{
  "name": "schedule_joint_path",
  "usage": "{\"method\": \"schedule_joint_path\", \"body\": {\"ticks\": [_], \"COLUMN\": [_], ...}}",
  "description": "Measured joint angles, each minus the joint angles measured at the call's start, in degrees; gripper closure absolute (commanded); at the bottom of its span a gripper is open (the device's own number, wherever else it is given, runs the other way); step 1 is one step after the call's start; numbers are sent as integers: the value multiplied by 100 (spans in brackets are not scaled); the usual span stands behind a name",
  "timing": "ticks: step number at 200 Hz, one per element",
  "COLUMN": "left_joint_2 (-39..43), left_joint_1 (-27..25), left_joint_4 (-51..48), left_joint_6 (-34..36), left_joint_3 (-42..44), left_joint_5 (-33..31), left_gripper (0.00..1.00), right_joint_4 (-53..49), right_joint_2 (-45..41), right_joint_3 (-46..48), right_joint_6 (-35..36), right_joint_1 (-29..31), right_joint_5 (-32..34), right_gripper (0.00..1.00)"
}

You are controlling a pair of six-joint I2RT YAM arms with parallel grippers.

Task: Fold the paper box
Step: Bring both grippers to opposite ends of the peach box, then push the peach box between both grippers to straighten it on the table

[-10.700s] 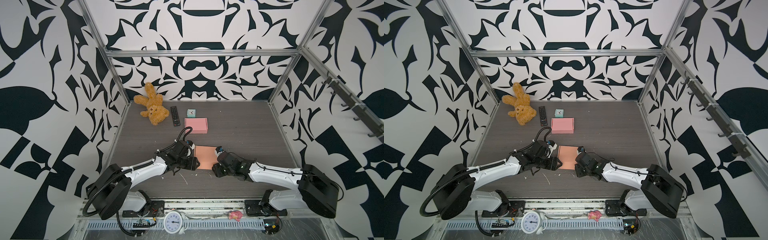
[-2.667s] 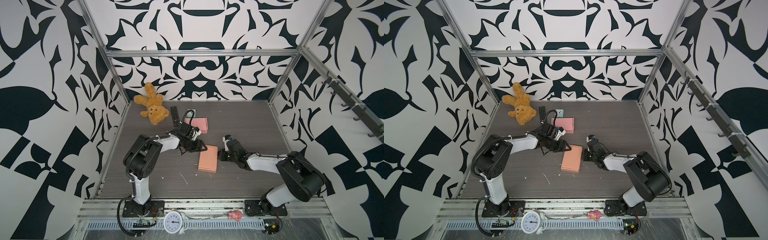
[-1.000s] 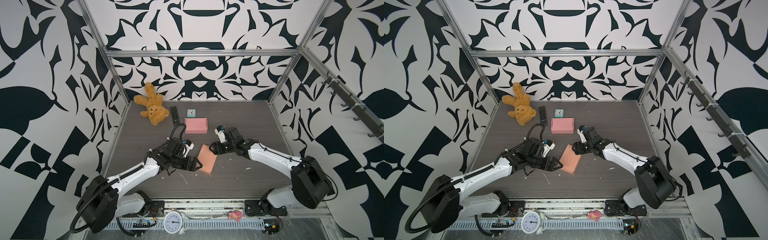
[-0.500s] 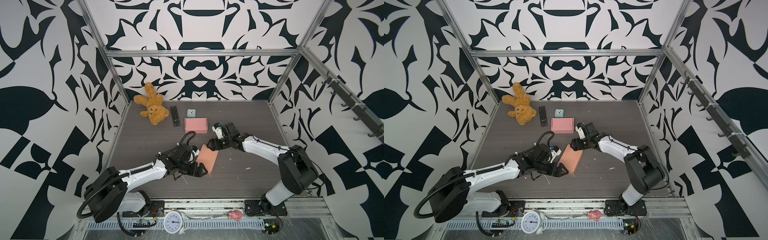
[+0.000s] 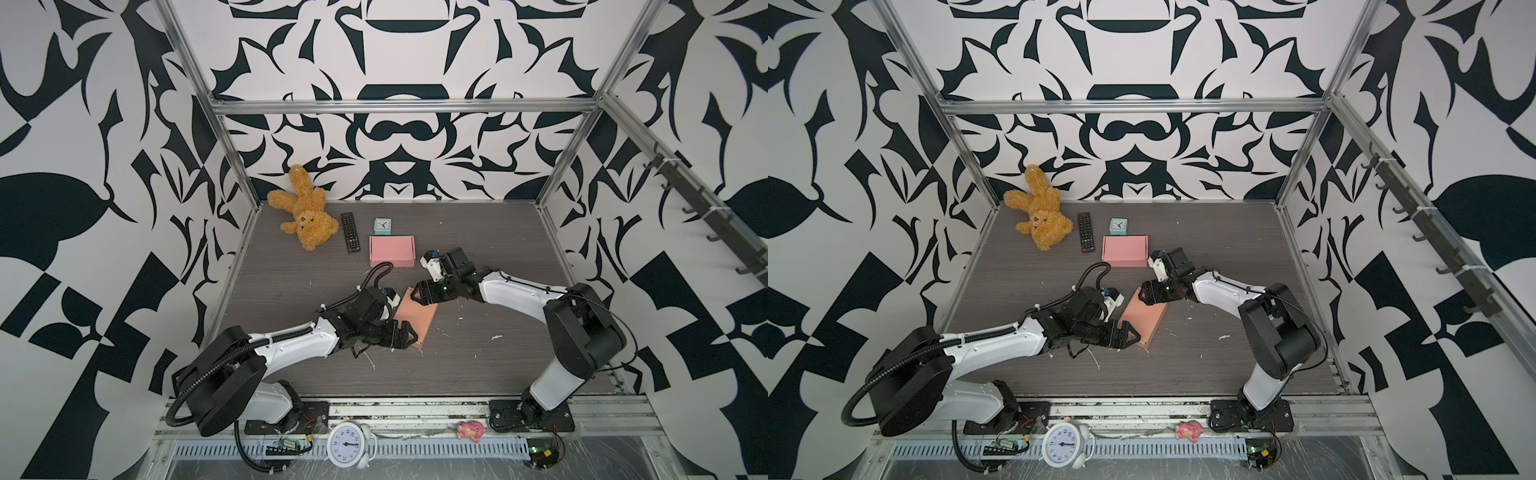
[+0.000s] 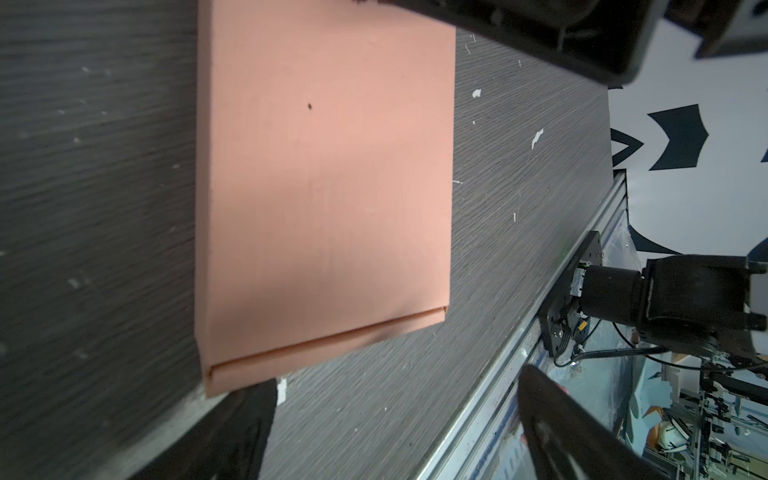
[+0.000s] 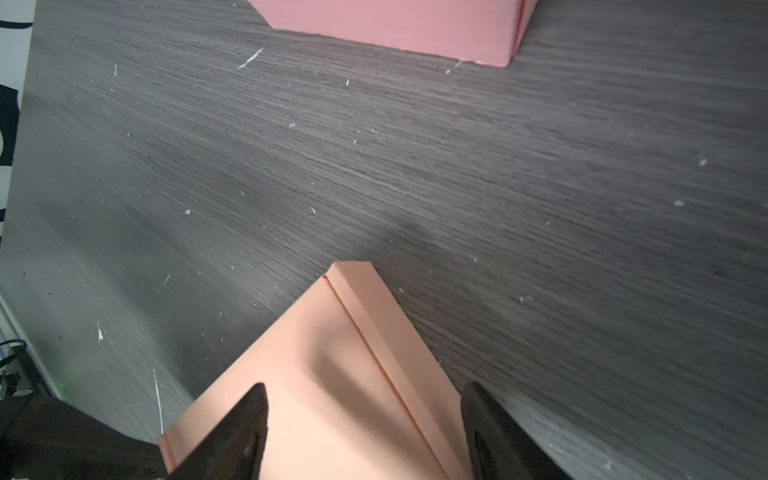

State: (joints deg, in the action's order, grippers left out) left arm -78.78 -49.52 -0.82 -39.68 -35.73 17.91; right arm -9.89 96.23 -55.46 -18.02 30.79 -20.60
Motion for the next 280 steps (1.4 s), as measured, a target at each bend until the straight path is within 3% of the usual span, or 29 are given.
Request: {"method": "schedule_joint_path", "body": {"ticks": [153,280], "left_joint_2": [-411,-560], "left_joint_1": [577,1488], "left_joint_4": [367,96], "left_joint_6": [61,420], "left_joint_3": [-4,-321], "left_joint_5": [334,636], "left_gripper": [7,8], "right_joint_4": [304,376], "right_joint_2": [-293,-481], "right_joint_3": [496,647], "right_joint_6": [-166,-555], "right_joint_1": [-33,273], "right_joint_5": [31,210], "right_gripper": [33,35]}}
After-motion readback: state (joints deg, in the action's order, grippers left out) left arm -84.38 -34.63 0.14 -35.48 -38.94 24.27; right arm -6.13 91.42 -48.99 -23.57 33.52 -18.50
